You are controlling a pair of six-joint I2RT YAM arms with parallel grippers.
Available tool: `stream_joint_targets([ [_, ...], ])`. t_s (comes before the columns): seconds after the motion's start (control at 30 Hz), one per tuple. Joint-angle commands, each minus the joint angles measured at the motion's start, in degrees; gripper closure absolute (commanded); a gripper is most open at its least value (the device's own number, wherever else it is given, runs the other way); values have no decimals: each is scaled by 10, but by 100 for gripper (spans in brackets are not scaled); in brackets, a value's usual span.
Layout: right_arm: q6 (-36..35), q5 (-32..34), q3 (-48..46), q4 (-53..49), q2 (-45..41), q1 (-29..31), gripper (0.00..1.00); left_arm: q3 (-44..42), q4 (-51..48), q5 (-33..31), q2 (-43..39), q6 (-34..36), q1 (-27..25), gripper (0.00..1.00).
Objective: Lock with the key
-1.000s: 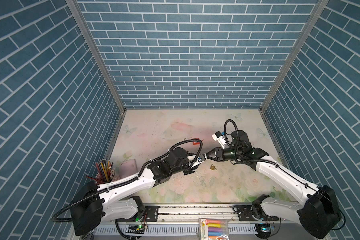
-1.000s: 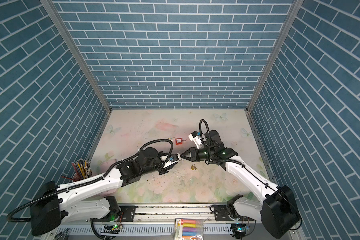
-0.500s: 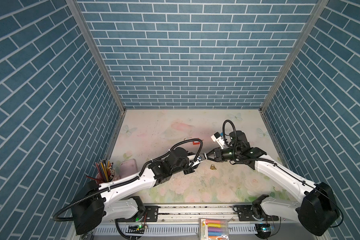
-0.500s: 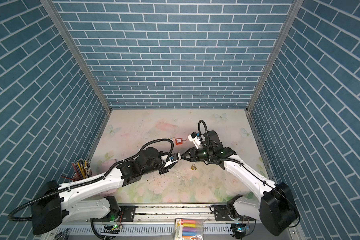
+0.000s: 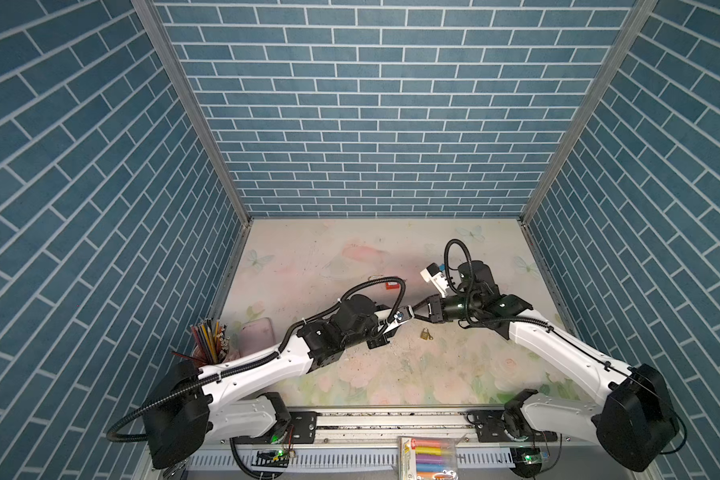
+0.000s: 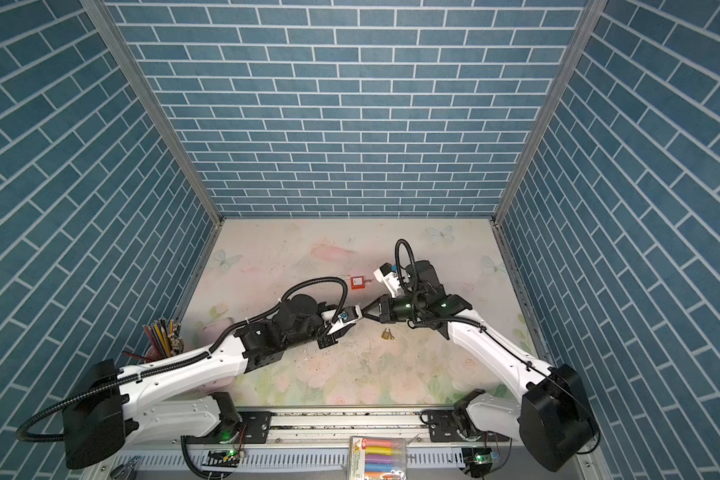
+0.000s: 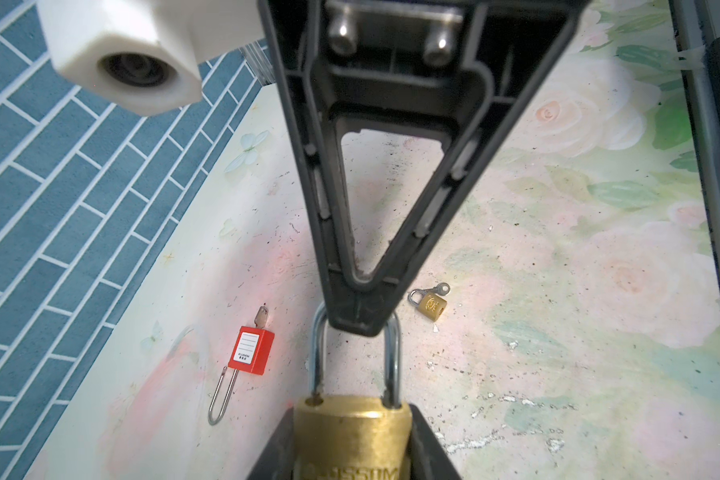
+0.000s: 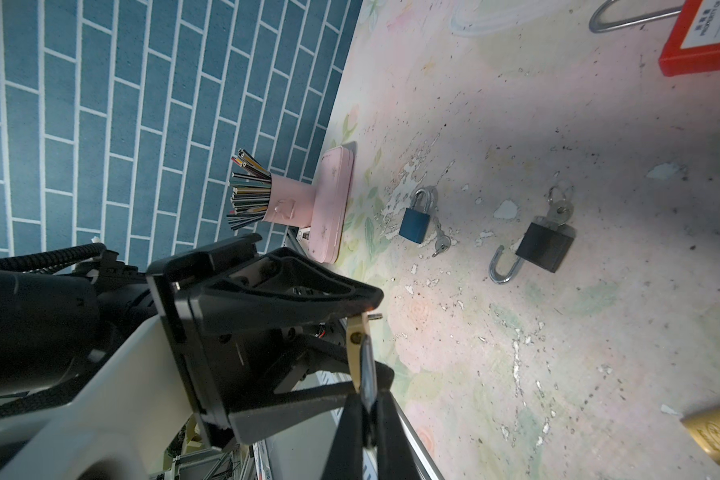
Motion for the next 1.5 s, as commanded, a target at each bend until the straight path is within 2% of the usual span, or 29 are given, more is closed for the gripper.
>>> stream_joint_targets([
  [0.0,-25,12,7,3,5,3,100,2,31,32,-5,-5,-2,97],
  [0.6,-45,-61,-39,28,4,5,100,22,51,90,8,-17,11,97],
  [1.17,-32,-81,-59,59,46,17,100,107,72,124,51,-8,10,97],
  [1.47,-23,-90,-68,79,62,20,100,124,117,158,55,-46,22,97],
])
